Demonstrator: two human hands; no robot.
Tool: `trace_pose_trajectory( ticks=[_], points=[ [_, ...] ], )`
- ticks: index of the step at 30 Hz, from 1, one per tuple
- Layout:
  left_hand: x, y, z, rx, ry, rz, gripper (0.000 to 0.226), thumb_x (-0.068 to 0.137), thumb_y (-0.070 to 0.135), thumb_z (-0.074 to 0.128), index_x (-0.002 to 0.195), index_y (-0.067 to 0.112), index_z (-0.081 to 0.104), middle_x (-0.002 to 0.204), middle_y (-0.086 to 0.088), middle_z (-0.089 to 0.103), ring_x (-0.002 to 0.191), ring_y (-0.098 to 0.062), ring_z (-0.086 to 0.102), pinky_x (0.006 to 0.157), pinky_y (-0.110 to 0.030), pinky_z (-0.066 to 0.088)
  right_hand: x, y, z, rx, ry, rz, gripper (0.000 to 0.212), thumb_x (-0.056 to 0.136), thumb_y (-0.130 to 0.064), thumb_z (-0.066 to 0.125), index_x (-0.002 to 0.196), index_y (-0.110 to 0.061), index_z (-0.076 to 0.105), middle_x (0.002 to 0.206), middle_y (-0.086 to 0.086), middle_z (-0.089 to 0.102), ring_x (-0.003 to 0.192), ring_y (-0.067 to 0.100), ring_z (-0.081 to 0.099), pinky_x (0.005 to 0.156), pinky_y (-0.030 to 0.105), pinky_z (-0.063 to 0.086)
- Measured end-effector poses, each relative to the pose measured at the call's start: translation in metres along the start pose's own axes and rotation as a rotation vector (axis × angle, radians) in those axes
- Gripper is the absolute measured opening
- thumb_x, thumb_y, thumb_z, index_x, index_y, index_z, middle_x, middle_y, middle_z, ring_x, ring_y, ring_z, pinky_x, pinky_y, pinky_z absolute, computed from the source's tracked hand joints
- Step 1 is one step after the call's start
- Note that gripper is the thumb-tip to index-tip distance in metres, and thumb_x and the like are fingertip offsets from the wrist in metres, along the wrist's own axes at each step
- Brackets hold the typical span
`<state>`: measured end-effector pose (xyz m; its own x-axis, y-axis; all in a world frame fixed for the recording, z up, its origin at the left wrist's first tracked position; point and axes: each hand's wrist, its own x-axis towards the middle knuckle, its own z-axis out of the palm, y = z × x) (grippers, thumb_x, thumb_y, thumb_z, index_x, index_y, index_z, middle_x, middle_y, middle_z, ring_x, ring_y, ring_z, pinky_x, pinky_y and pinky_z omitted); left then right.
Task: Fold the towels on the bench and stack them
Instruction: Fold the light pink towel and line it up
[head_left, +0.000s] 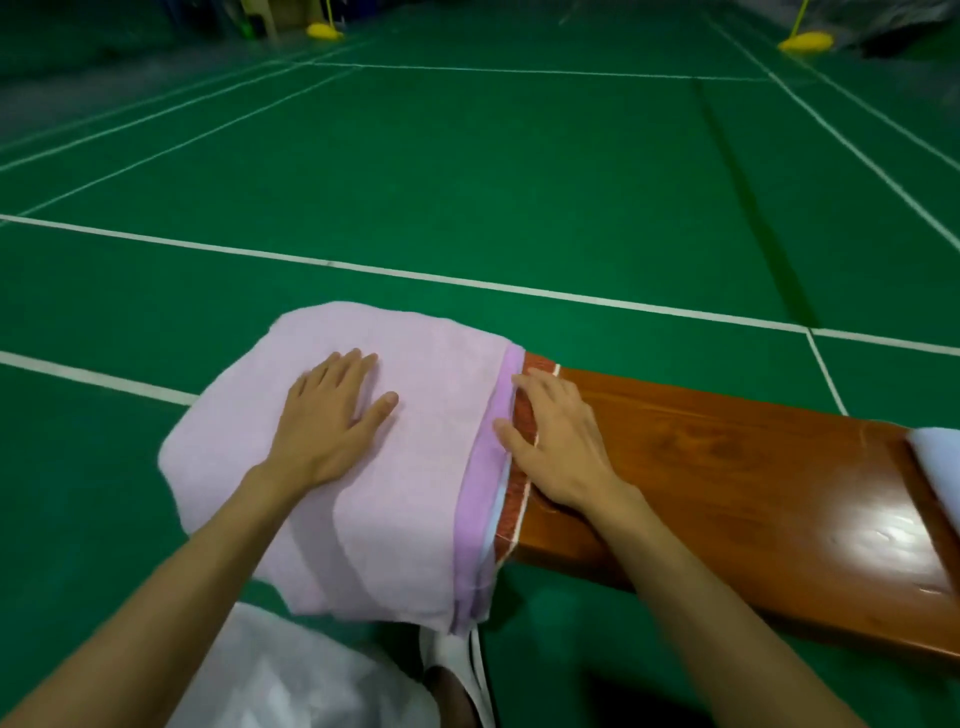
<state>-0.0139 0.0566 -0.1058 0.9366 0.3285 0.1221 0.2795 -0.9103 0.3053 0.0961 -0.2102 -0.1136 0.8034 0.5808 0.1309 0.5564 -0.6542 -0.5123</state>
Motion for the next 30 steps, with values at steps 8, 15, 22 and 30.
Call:
trace_pose_trajectory(
  ticks=[8,15,22,30],
  points=[
    [-0.008,-0.099,-0.034,0.01,0.305,-0.301,0.038,0.102,0.035,0.05,0.12,0.006,0.066,0.126,-0.017,0.065,0.112,-0.039,0.053,0.093,-0.05,0.044,0.018,-0.057,0.051,-0.008,0.245,0.051,0.033,0.097,-0.044,0.064,0.118,-0.02,0.07,0.111,-0.001,0.059,0.103,0.016,0.048,0.09,0.038,0.047],
    [-0.003,-0.089,-0.043,-0.038,0.509,-0.277,0.005,0.09,0.014,0.074,0.09,0.012,0.079,0.099,-0.007,0.07,0.094,-0.031,0.057,0.07,-0.037,0.041,0.02,-0.059,0.037,0.024,0.395,-0.013,0.005,0.091,-0.015,0.074,0.088,-0.011,0.073,0.091,0.002,0.06,0.086,0.018,0.049,0.073,0.032,0.041],
    [-0.005,-0.031,-0.058,-0.032,0.652,-0.142,0.007,0.089,0.018,0.076,0.089,0.012,0.08,0.094,-0.004,0.069,0.088,-0.028,0.061,0.066,-0.033,0.041,0.008,-0.029,-0.022,0.191,0.441,0.133,0.009,0.101,-0.015,0.057,0.092,-0.016,0.057,0.097,0.001,0.05,0.085,0.017,0.05,0.071,0.027,0.034],
    [0.02,0.093,-0.033,-0.301,0.523,-0.034,0.01,0.1,0.029,0.06,0.092,0.023,0.058,0.087,0.012,0.067,0.075,-0.028,0.065,0.068,-0.04,0.049,-0.02,0.059,-0.103,0.777,0.403,0.603,0.027,0.105,-0.003,0.036,0.082,-0.011,0.048,0.074,0.005,0.045,0.064,0.018,0.042,0.055,0.032,0.035]
  ],
)
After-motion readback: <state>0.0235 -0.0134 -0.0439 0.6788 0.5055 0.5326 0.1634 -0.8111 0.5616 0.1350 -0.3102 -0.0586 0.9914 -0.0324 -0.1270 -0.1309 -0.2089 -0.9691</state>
